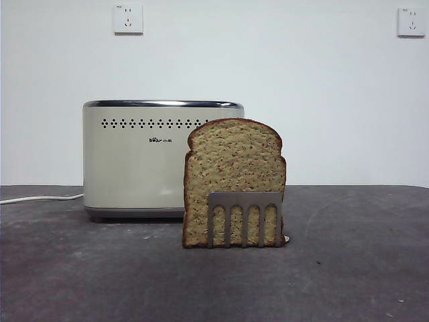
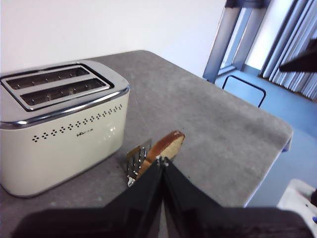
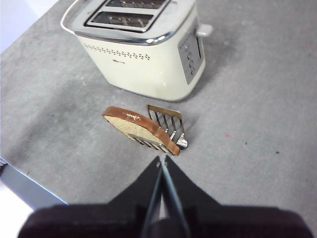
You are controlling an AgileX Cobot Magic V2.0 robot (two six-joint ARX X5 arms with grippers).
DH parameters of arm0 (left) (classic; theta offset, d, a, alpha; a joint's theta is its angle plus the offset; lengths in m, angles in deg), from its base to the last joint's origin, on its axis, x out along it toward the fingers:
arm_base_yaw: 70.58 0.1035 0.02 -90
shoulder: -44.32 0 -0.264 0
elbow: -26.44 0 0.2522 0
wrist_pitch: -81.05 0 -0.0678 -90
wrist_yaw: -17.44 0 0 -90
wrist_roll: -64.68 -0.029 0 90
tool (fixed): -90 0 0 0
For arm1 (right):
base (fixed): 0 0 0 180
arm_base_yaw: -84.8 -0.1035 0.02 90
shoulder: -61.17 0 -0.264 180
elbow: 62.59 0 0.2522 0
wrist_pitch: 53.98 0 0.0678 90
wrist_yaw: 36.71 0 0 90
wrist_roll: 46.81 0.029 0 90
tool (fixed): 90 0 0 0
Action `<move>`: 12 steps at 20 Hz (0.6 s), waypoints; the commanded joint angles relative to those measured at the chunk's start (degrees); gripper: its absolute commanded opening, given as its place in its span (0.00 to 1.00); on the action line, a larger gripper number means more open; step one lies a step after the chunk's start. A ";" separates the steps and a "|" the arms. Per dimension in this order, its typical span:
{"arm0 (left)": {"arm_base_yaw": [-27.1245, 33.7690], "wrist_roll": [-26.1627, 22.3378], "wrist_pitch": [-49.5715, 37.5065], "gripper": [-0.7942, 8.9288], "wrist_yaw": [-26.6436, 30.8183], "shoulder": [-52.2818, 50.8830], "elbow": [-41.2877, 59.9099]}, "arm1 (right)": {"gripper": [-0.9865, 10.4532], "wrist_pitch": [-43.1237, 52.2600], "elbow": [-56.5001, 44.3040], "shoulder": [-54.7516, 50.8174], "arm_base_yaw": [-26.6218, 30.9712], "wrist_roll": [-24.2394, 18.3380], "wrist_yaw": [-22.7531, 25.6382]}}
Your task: Pick up a slice of bread from the rack,put the bread on the toaster,press the button
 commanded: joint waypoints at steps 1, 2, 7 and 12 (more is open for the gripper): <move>-0.57 -1.57 -0.15 0.09 -0.28 -0.02 0.00 | 0.08 -0.17 0.07 0.09 -0.13 -1.22 -0.07; -0.79 -1.57 -0.15 0.17 -0.13 0.00 0.00 | 0.08 -0.17 0.07 0.09 -0.13 -1.20 -0.04; -2.69 -3.02 -0.59 0.77 1.64 0.28 0.00 | 0.08 -0.17 0.07 0.13 -0.13 -1.20 -0.07; -7.06 -6.19 -0.48 0.77 3.06 3.15 -0.35 | 0.08 -0.17 0.07 0.15 -0.13 -1.20 -0.07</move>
